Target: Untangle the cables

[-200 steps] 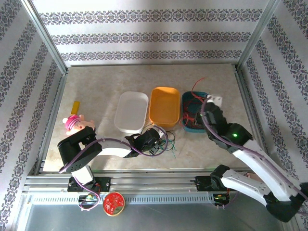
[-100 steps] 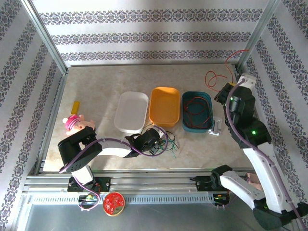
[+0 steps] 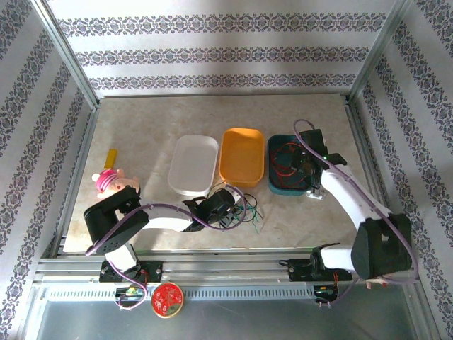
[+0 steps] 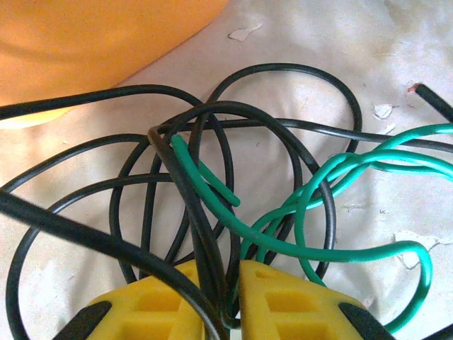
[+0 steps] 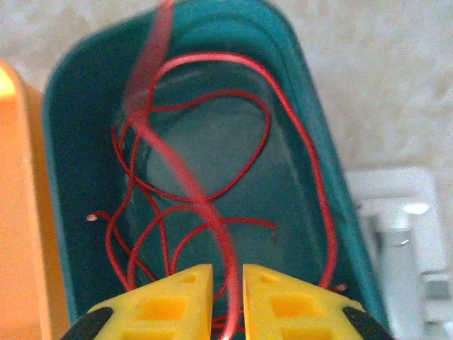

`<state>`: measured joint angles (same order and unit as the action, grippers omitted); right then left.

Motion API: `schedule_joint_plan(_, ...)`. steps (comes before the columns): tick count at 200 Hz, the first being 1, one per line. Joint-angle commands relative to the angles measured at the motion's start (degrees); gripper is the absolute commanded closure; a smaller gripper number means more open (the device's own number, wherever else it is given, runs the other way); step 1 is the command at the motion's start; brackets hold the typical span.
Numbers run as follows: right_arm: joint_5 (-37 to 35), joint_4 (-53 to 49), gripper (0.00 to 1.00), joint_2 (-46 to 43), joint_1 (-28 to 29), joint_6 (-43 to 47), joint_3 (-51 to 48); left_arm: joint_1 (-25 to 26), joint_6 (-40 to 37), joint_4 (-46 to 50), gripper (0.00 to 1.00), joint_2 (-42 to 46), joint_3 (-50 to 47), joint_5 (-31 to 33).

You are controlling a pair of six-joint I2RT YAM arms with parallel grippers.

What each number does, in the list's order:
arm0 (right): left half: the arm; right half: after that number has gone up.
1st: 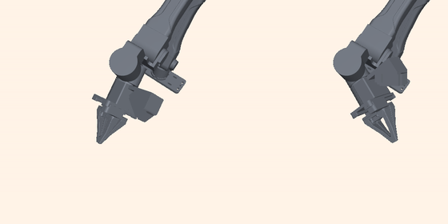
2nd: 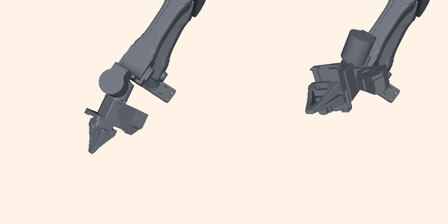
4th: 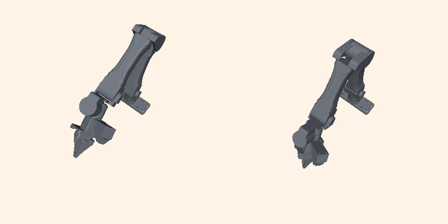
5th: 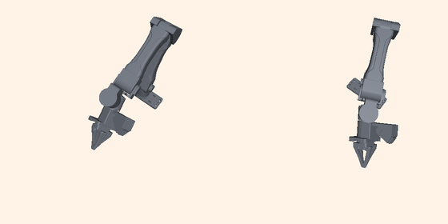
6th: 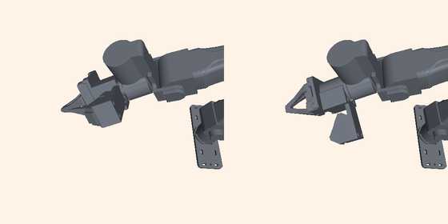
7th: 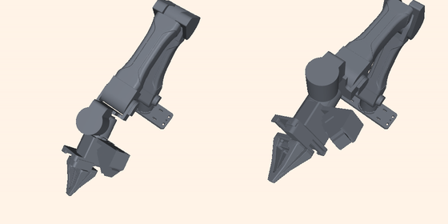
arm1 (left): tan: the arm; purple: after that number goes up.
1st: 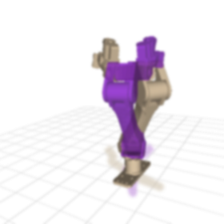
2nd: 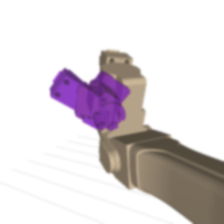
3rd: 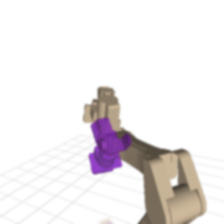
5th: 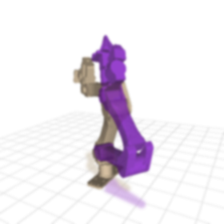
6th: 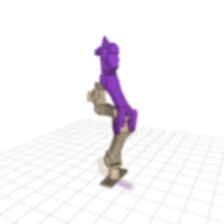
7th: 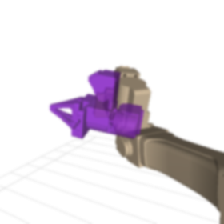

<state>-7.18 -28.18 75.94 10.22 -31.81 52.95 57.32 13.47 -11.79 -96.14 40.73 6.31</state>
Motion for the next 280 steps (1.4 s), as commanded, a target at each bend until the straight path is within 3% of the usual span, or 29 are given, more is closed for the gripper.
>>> schedule_joint_plan(1,2.42,-0.53,0.60,0.07,-0.48,-2.54,-0.13,0.60,-0.69,3.09,0.80,2.36,0.80,1.78)
schedule_joint_plan(6,1.63,-0.70,0.55,-0.40,-0.51,-2.71,-0.25,0.59,-0.64,2.94,0.79,2.86,0.76,2.08)
schedule_joint_plan(18,-0.55,-1.19,0.45,-2.27,-0.47,-2.73,-0.26,0.60,-0.80,2.41,0.65,4.10,0.58,2.23)
schedule_joint_plan(35,-2.63,-2.04,0.39,-5.17,-0.41,-2.26,0.00,0.60,-0.91,2.26,0.53,5.94,0.88,2.42)
schedule_joint_plan(58,-0.38,-2.77,0.38,-9.01,1.22,-0.33,0.12,0.60,-0.65,1.95,0.44,9.18,1.53,3.04)
schedule_joint_plan(75,5.45,-2.56,0.38,-10.90,5.28,2.55,-0.51,0.51,-0.32,1.51,0.38,12.06,1.46,4.38)
schedule_joint_plan(108,17.72,-2.88,0.40,-10.16,18.16,8.52,-2.85,0.17,0.64,2.61,0.36,15.71,0.90,6.81)
schedule_joint_plan(147,22.65,-3.19,0.46,-2.70,28.74,11.13,-3.30,-1.88,5.76,3.46,0.36,17.43,-2.50,7.88)
schedule_joint_plan(219,21.50,-2.05,0.46,6.06,29.85,10.81,-3.10,-4.42,12.82,2.60,0.36,21.93,-7.65,10.66)
schedule_joint_plan(280,20.89,-1.13,0.47,8.73,29.87,10.29,-5.07,-9.48,13.46,0.28,0.36,21.92,-6.36,1.50)
